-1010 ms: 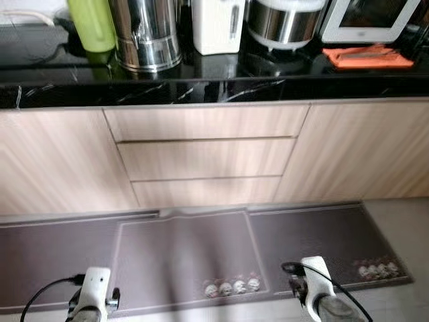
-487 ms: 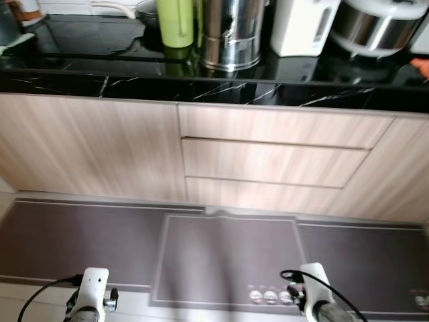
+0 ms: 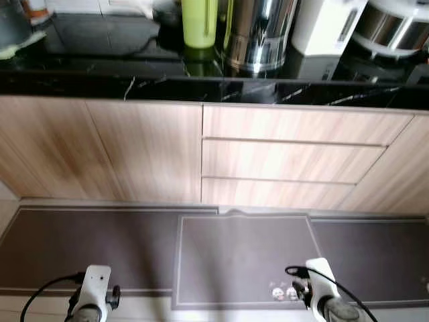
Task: Kitchen organization
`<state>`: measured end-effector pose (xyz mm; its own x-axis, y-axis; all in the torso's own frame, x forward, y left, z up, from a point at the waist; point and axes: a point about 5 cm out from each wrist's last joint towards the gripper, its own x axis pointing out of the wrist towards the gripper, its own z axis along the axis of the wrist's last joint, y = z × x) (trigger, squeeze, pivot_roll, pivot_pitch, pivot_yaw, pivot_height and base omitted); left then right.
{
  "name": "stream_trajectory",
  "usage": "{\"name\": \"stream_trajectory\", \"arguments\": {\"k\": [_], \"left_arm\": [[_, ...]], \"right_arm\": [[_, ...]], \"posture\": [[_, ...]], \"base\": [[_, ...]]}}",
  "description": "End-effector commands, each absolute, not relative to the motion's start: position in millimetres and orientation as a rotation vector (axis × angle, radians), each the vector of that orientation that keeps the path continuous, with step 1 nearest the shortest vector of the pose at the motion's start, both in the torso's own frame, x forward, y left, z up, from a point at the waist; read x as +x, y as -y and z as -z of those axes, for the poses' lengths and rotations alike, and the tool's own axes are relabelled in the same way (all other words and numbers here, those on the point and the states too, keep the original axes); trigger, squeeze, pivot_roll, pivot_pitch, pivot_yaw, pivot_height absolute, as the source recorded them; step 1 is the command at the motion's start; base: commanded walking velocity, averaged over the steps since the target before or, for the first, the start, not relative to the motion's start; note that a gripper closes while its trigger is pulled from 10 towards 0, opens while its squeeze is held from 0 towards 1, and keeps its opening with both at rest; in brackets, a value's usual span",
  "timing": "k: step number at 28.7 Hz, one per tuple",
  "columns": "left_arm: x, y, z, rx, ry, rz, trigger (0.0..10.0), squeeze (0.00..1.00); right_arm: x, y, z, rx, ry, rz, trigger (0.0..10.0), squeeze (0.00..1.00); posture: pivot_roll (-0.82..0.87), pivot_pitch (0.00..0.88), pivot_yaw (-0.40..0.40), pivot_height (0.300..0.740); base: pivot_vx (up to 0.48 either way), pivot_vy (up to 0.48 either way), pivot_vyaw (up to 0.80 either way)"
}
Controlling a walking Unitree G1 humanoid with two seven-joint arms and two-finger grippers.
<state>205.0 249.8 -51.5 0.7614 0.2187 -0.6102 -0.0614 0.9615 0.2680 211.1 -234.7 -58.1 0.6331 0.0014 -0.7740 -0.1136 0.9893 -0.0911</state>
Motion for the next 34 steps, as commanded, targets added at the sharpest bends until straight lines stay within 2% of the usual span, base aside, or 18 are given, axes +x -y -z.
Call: {"name": "stream_trajectory", "arguments": {"k": [1,6,18,31,34], "left_arm": [[202.7,-252.8,51.9,0.247,-0.698,-0.16,10.0,0.0],[202.5,-252.4,52.1,0.251,-0.698,-0.159,10.0,0.0],[199.9,-245.4,55.7,0.258,-0.708,-0.127,10.0,0.0],[201.5,-246.8,55.0,0.264,-0.715,-0.128,10.0,0.0],[201.2,-246.9,55.1,0.263,-0.716,-0.128,10.0,0.0]], "right_arm": [[207.0,236.4,60.2,-0.127,-0.902,-0.058,10.0,0.0],[203.7,233.1,62.7,-0.128,-0.904,-0.067,10.0,0.0],[193.3,241.6,65.2,-0.128,-0.912,-0.066,10.0,0.0],[194.5,236.7,66.0,-0.129,-0.91,-0.07,10.0,0.0],[194.0,225.2,69.7,-0.128,-0.916,-0.075,10.0,0.0]], "posture": [[0.14,0.07,-0.025,0.74],[0.14,0.072,-0.026,0.74],[0.13,0.065,-0.029,0.74],[0.14,0.046,-0.029,0.74],[0.14,0.047,-0.03,0.74]], "base": [[0.0,0.39,0.0],[0.0,0.342,0.0],[0.0,0.0,0.0],[0.0,0.0,0.0],[0.0,0.0,0.0]]}}
